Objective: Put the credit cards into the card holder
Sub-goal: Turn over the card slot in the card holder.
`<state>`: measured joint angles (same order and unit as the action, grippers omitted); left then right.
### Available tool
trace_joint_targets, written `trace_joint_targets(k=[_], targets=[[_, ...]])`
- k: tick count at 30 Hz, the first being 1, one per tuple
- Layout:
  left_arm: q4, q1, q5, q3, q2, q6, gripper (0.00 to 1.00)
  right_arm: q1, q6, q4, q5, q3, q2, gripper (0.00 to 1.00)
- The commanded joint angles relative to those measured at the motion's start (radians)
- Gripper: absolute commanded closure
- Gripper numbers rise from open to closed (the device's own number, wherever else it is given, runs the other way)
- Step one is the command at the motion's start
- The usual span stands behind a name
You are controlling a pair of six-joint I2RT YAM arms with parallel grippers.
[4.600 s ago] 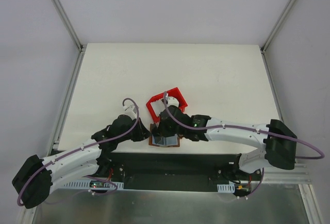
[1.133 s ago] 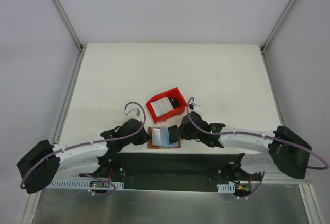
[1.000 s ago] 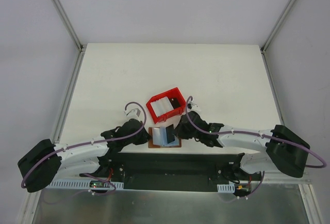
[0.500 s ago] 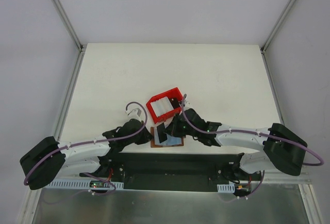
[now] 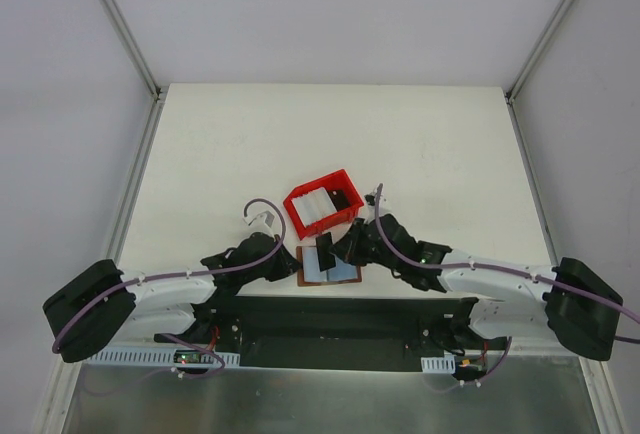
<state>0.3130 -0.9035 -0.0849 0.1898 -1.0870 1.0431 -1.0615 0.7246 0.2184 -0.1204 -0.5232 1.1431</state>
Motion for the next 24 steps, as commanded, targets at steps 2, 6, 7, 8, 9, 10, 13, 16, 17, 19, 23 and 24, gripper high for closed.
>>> trace_joint_targets(k=[2, 6, 7, 8, 9, 10, 13, 16, 17, 19, 23, 24], targets=[[-0.071, -0.006, 0.005, -0.061, -0.036, 0.003, 1.0, 0.003, 0.045, 0.062, -0.018, 0.057, 0.07, 1.0], [-0.063, -0.006, 0.008, -0.067, -0.048, 0.006, 1.0, 0.006, 0.061, 0.108, -0.031, 0.101, 0.104, 1.0], [-0.06, -0.006, 0.007, -0.069, -0.053, 0.006, 1.0, 0.006, 0.061, 0.125, -0.039, 0.117, 0.106, 1.0], [-0.06, -0.006, 0.005, -0.069, -0.054, 0.008, 1.0, 0.012, 0.065, 0.134, -0.042, 0.127, 0.107, 1.0], [-0.058, -0.006, 0.004, -0.07, -0.053, 0.009, 1.0, 0.02, 0.067, 0.144, -0.033, 0.138, 0.11, 1.0], [-0.06, -0.005, 0.002, -0.072, -0.056, 0.009, 1.0, 0.027, 0.064, 0.148, -0.028, 0.144, 0.112, 1.0], [-0.06, -0.006, 0.001, -0.073, -0.057, 0.012, 1.0, 0.043, 0.062, 0.156, -0.024, 0.158, 0.127, 1.0], [-0.06, -0.006, 0.002, -0.072, -0.06, 0.012, 1.0, 0.055, 0.067, 0.182, -0.021, 0.176, 0.148, 1.0], [-0.061, -0.006, 0.002, -0.072, -0.062, 0.012, 1.0, 0.058, 0.067, 0.183, -0.015, 0.178, 0.156, 1.0], [-0.063, -0.006, 0.002, -0.072, -0.063, 0.014, 1.0, 0.066, 0.068, 0.194, -0.004, 0.18, 0.178, 1.0], [-0.064, -0.005, -0.003, -0.066, -0.07, 0.011, 1.0, 0.064, 0.065, 0.21, 0.039, 0.175, 0.221, 1.0], [-0.064, -0.006, -0.003, -0.066, -0.07, 0.011, 1.0, 0.063, 0.067, 0.211, 0.044, 0.173, 0.228, 1.0]])
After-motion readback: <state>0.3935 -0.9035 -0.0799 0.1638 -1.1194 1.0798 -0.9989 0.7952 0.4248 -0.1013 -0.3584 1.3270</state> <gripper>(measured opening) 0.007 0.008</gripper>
